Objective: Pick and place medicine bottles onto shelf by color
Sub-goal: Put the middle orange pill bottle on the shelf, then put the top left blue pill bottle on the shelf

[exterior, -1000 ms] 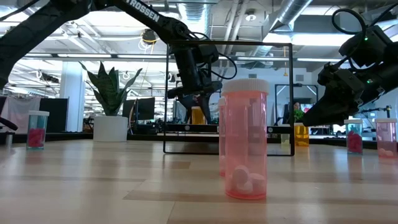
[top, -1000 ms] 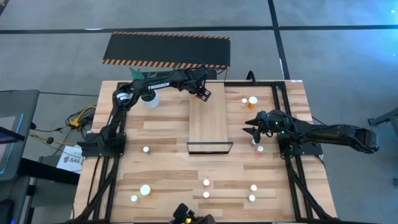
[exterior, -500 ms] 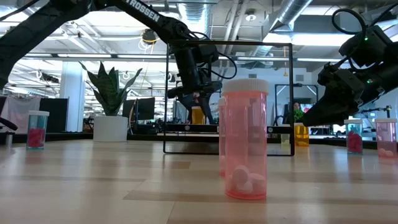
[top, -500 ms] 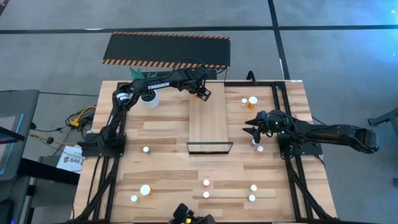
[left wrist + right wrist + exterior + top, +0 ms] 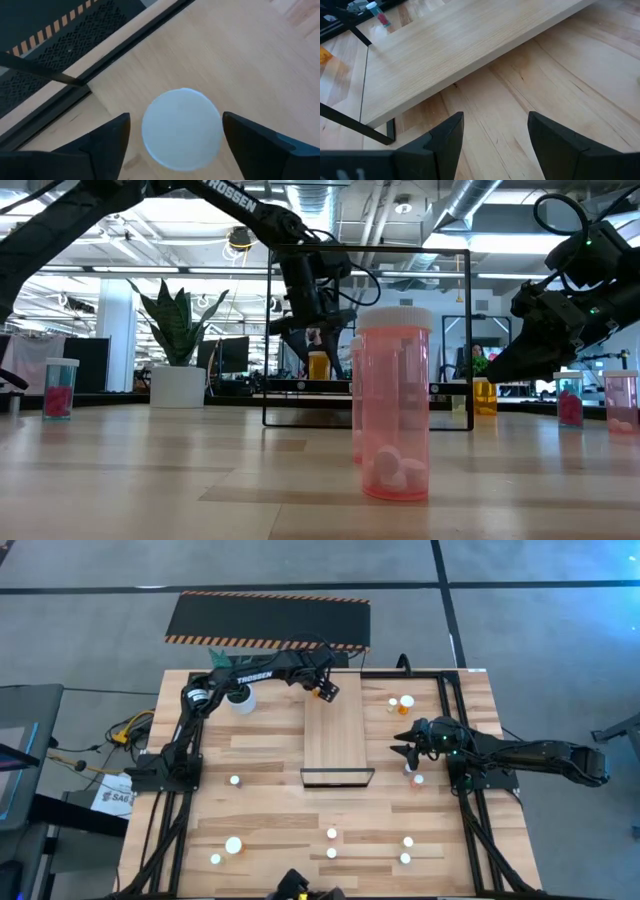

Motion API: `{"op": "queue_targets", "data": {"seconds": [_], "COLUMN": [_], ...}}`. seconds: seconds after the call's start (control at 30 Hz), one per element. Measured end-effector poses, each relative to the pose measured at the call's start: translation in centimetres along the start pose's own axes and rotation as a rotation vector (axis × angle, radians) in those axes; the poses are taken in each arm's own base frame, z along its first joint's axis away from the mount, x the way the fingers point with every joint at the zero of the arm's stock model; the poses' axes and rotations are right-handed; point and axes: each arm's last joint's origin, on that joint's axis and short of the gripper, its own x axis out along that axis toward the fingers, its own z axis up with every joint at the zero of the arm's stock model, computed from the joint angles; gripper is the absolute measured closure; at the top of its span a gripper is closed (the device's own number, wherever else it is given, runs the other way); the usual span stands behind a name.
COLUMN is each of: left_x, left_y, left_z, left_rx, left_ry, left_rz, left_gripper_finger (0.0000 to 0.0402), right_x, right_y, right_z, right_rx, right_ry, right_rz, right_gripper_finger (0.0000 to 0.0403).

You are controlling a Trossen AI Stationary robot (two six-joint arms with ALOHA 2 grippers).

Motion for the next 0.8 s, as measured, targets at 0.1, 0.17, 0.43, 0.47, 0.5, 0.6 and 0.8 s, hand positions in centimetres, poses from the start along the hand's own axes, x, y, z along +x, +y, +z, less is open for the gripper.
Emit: {"op": "queue_targets", "data": {"seconds": [0.1,0.17,0.43,0.47,0.5,0.6,0.8], "left_x": [-1.0,-1.7,-6.7,-7.7,-8.7,-11.3,-14.1], "left_y": [-0.2,-0.3,0.5,0.7,0.9,1.4,1.6], "left_z": [0.2,0.5,0.7,0.6,0.4,-0.7,-4.9], "left_rx": [0.013,0.027,0.062,0.062,0.058,0.031,-0.076], "left_ry": [0.020,0.022,0.031,0.026,0.022,0.008,0.006], "left_rz": [0.008,0.005,-0.032,-0.029,-0.023,0.009,0.056], "left_gripper_finger": [0.0084,0.0082,0.0081,0.0081,0.0081,0.0081,0.0081], "right_x": [0.0,0.0,0.0,0.0,0.0,0.0,0.0], "right_y": [0.0,0.0,0.0,0.0,0.0,0.0,0.0], "right_z": [0.0,0.0,0.0,0.0,0.0,0.0,0.0], "right_rx": [0.000,0.000,0.000,0.000,0.000,0.000,0.000], "right_ry": [0.000,0.000,0.000,0.000,0.000,0.000,0.000], "right_rz": [0.000,0.000,0.000,0.000,0.000,0.000,0.000], "right_gripper_finger": [0.0157,0.0157,0.0157,0.0157,0.0157,0.0157,0.0157]}}
